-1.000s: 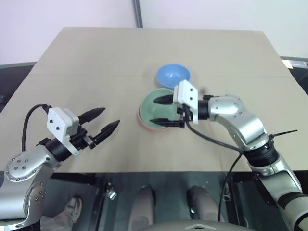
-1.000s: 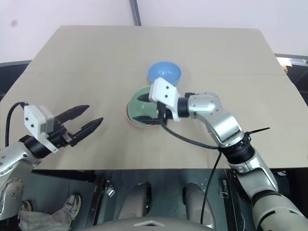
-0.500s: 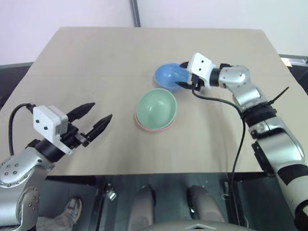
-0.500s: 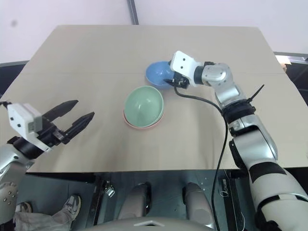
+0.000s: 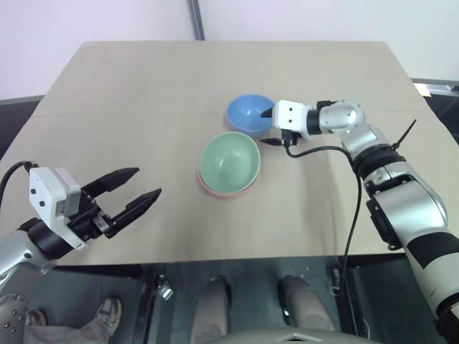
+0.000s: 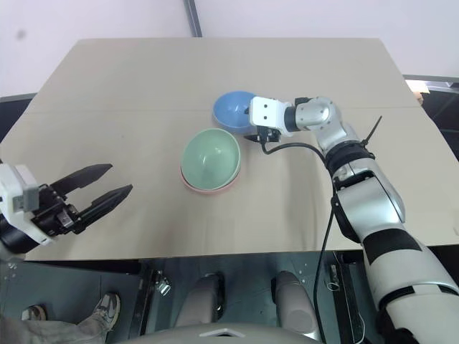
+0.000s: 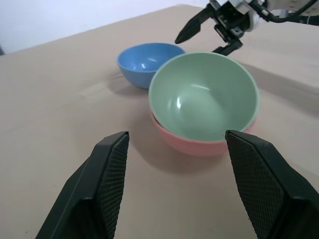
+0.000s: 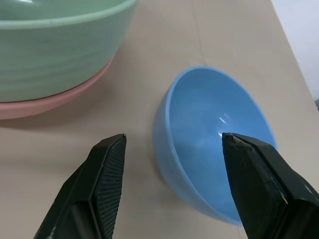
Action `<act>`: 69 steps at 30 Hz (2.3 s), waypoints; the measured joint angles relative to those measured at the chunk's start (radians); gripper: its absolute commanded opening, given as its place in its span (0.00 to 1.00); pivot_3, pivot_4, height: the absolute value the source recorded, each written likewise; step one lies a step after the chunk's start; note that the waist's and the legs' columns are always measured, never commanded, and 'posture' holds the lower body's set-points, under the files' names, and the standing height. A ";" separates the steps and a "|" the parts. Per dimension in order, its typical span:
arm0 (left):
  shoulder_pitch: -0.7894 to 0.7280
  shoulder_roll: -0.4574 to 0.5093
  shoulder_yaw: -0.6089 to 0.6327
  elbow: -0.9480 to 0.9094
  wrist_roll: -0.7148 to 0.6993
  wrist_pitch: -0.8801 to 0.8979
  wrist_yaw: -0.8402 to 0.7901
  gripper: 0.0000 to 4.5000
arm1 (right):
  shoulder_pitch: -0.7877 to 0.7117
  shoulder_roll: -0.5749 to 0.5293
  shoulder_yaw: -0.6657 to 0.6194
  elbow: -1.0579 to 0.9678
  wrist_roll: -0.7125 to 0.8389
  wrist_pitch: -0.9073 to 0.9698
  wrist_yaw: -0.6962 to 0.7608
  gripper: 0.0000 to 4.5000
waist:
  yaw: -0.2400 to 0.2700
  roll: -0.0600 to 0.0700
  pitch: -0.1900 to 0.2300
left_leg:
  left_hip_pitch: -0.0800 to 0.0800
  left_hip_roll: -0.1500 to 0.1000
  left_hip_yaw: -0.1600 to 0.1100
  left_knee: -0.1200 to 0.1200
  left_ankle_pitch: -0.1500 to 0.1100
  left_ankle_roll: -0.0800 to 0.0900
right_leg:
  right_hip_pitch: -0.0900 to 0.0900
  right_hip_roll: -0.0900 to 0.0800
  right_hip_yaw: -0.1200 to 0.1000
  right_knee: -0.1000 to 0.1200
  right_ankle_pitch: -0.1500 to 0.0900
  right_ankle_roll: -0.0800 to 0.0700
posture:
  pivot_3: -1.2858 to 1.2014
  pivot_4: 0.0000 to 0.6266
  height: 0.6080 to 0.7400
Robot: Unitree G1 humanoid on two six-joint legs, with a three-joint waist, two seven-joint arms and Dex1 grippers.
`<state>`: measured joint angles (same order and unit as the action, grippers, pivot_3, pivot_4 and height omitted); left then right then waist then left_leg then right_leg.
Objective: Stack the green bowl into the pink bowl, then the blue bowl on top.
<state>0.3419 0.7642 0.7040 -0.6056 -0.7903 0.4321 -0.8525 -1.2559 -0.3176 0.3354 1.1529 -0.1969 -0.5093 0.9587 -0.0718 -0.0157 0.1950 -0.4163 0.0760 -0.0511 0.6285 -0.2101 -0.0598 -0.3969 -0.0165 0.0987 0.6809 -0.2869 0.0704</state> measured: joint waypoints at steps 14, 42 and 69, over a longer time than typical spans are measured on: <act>0.017 0.013 0.016 0.000 -0.007 0.004 -0.021 0.72 | -0.050 0.049 0.027 0.127 -0.156 -0.004 -0.141 0.03 | 0.000 0.000 0.000 | 0.000 0.000 0.000 0.000 0.000 0.000 | 0.000 0.000 0.000 0.000 0.000 0.000 | 0.52 0.24 1.00; -0.337 0.015 -0.251 0.287 0.140 -0.097 -0.087 0.72 | 0.345 -0.198 -0.082 -1.208 0.321 0.696 0.323 0.03 | 0.014 0.003 0.002 | -0.001 0.000 -0.002 0.001 0.000 0.000 | 0.000 0.000 -0.002 0.001 0.000 0.000 | 0.52 0.24 1.00; -0.286 0.002 -0.254 0.260 0.140 -0.100 -0.058 0.72 | 0.373 -0.188 0.049 -1.279 0.240 0.671 0.306 0.72 | 0.013 0.003 0.001 | -0.001 0.000 -0.002 0.003 0.000 0.000 | 0.000 0.000 -0.002 0.001 0.000 0.000 | 0.52 0.24 1.00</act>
<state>0.0554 0.7665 0.4502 -0.3451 -0.6499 0.3323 -0.9103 -0.8825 -0.5056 0.3849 -0.1261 0.0430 0.1614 1.2651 -0.0589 -0.0131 0.1964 -0.4171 0.0760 -0.0530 0.6313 -0.2101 -0.0598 -0.3964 -0.0162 0.0971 0.6824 -0.2869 0.0708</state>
